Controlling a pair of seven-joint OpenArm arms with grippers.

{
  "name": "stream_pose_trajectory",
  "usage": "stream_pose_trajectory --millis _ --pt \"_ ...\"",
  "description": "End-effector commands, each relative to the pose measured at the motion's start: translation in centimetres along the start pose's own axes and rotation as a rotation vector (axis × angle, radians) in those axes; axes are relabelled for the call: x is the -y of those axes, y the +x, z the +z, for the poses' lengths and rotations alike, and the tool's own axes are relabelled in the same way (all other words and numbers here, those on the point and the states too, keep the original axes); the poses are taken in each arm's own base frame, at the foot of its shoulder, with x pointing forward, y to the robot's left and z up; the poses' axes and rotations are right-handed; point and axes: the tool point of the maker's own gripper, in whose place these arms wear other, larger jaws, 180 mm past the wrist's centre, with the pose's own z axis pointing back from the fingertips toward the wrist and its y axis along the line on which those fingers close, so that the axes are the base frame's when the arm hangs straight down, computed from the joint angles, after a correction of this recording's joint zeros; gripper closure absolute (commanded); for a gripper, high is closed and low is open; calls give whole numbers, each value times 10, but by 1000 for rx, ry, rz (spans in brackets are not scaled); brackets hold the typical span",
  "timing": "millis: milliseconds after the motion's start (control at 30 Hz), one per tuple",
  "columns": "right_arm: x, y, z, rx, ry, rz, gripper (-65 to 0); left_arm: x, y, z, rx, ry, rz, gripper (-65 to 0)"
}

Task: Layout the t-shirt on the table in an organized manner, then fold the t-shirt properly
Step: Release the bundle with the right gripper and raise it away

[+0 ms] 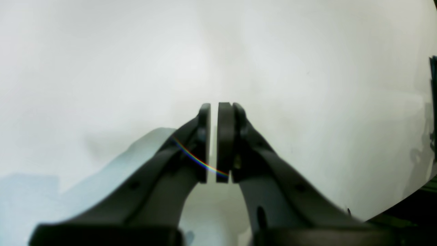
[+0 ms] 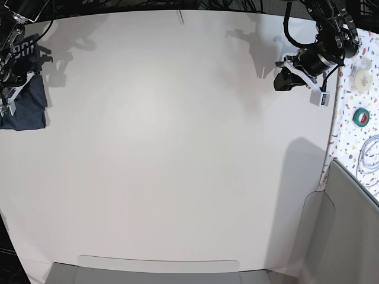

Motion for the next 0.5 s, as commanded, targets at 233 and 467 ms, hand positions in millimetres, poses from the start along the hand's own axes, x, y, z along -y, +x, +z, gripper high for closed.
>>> stream_pose_trajectory --millis 233,467 --pt "13 16 7 21 -37 -29 0 4 12 3 40 -10 -24 -40" --pt "18 65 17 157 -33 -111 0 5 13 2 42 -13 -26 -40"
